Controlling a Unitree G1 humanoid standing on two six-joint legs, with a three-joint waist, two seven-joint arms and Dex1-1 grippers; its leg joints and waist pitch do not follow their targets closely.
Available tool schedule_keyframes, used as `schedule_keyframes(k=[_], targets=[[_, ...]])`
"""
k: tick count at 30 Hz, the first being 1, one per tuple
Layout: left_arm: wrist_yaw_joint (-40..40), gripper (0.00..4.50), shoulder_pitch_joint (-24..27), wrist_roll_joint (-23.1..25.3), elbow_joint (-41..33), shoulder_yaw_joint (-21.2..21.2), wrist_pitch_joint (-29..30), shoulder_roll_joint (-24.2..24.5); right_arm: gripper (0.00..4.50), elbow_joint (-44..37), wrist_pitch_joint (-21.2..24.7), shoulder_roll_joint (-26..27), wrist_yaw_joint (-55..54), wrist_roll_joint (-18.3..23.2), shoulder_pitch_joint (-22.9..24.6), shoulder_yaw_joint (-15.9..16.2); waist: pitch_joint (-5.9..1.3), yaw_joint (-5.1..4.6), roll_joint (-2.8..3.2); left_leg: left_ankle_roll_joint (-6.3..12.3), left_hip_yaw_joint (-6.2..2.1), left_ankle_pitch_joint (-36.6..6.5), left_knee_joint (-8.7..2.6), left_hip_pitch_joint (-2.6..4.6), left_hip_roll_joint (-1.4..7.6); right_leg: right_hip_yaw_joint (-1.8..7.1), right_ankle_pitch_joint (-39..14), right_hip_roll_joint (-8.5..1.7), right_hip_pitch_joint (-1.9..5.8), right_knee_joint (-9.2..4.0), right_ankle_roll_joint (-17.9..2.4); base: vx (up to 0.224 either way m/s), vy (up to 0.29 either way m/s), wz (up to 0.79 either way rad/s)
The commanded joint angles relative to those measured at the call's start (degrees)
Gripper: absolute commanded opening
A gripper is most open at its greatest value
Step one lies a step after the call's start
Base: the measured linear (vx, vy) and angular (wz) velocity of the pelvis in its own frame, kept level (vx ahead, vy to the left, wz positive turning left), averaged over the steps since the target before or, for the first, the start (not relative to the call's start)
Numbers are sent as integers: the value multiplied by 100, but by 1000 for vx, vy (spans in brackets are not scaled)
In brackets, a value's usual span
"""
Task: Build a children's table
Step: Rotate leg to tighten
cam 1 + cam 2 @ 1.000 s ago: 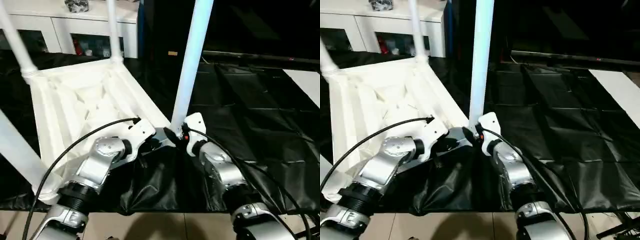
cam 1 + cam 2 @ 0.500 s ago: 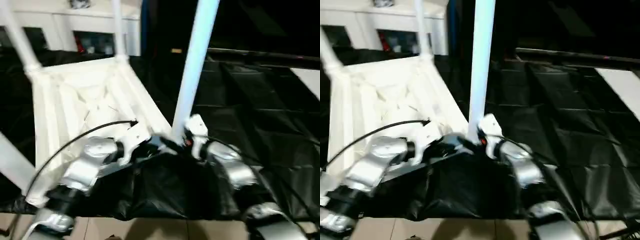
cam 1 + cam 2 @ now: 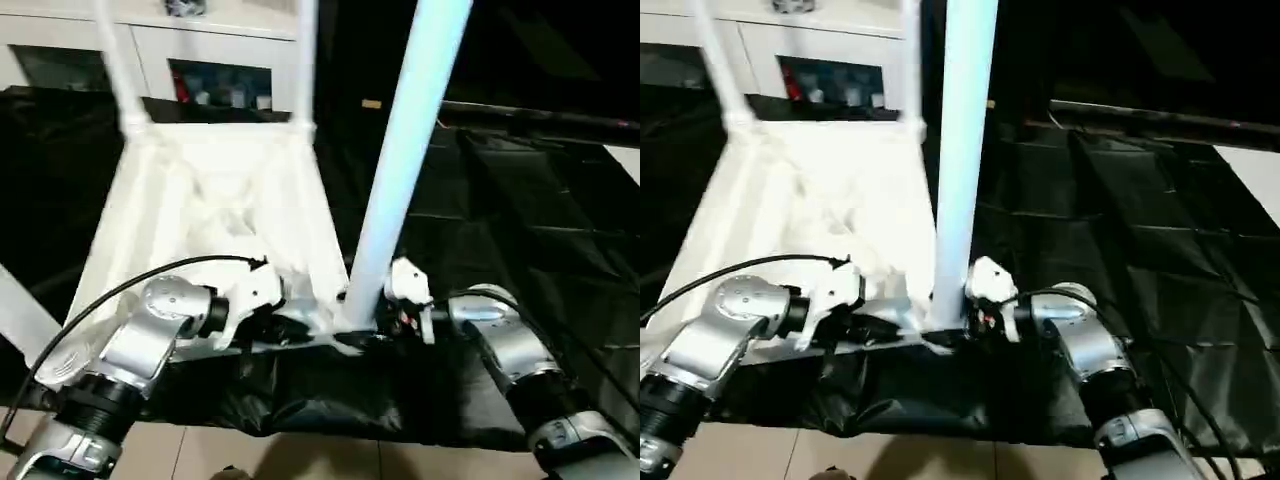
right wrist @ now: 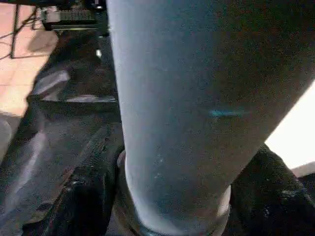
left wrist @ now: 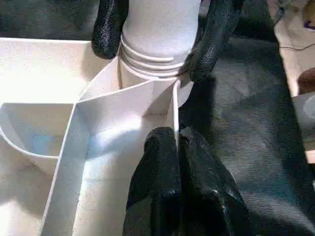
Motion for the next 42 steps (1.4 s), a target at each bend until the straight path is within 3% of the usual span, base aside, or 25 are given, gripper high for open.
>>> schedule_keyframes(k=[1, 8, 11, 14, 16, 17, 19, 23, 25, 31, 33, 36, 38, 42], targets=[[-224, 0, -40, -134, -268, -266, -160, -112, 277, -181, 72, -5, 281, -31, 65, 312, -341, -16, 59, 184, -1, -1247, -359, 48, 153, 262, -932, -340, 283, -382, -1214, 0, 0, 0], [-218, 0, -67, -120, -192, -282, -196, -95, 269, -322, 138, -42, 380, -27, 172, 367, -345, -5, 57, 188, 1, -1197, -352, 48, 150, 259, -878, -336, 284, -375, -1216, 0, 0, 0], [212, 0, -97, 50, -63, -220, -218, -228, 269, -254, 103, 113, 26, -44, 210, 269, -336, -1, 66, 157, 1, -1287, -359, 64, 156, 261, -936, -335, 266, -390, -1214, 0, 0, 0], [741, 0, -178, 242, 131, -135, -178, -436, 268, 43, 185, 446, -863, -111, 132, 9, -297, -27, 55, 50, -9, -1578, -391, 70, 143, 264, -1538, -348, 249, -456, -1083, 0, 0, 0], [1130, 0, -242, 336, 230, -79, -111, -616, 268, 337, 203, 680, -1629, -240, 26, -153, -291, -58, 49, -84, -46, -1840, -408, 89, 134, 249, -2319, -380, 244, -525, -833, 0, 0, 0], [1236, 0, -259, 356, 253, -69, -92, -663, 268, 414, 194, 739, -1833, -279, -2, -192, -275, -81, 53, -117, -47, -1943, -409, 107, 133, 251, -2508, -377, 204, -561, -772, -50, -6, -2], [1897, 0, -313, 530, 286, -96, 191, -1032, 267, 820, 298, 1204, -3176, -468, -165, -405, -272, -154, 33, -174, -73, -1976, -423, 65, 126, 232, -2750, -381, 223, -567, -667, -51, -4, -3], [2457, 0, -311, 675, 256, -85, 498, -1394, 267, 1086, 386, 1636, -4122, -589, -308, -531, -269, -287, 43, -195, -110, -2137, -425, 41, 102, 188, -3170, -385, 199, -648, -443, -26, 2, -4], [2732, 0, -331, 760, 288, -58, 571, -1543, 267, 1216, 415, 1803, -4532, -649, -391, -575, -276, -307, 36, -143, -101, -2205, -390, 95, 89, 194, -3197, -385, 153, -675, -445, 0, 0, 0], [2963, 0, -397, 857, 390, -104, 536, -1760, 267, 1627, 218, 2144, -5049, -680, -690, -686, -298, -332, 51, -59, -72, -2088, -398, 59, 102, 228, -2444, -354, 154, -593, -635, 0, 0, 0], [2916, 0, -392, 847, 368, -120, 495, -1729, 323, 1649, 224, 2170, -4958, -553, -715, -772, -298, -326, 49, -18, -66, -2041, -402, 48, 104, 236, -2306, -348, 169, -576, -684, 0, 0, 0], [2721, 0, -355, 814, 293, -133, 385, -1595, 347, 1570, 261, 2113, -4658, -415, -712, -818, -308, -313, 56, 12, -55, -1892, -403, 34, 114, 248, -2014, -346, 188, -542, -777, 0, 0, 0], [2530, 0, -325, 770, 252, -121, 298, -1451, 371, 1542, 114, 1967, -4471, -510, -704, -698, -315, -300, 63, 21, -49, -1801, -401, 31, 115, 251, -1845, -345, 201, -520, -843, 0, 0, 0], [2006, 0, -251, 618, 185, -116, 46, -1139, 371, 1321, -192, 1561, -3567, -605, -584, -385, -327, -281, 57, 88, -33, -1578, -393, 5, 117, 255, -1560, -347, 239, -487, -935, 0, 0, 0]])
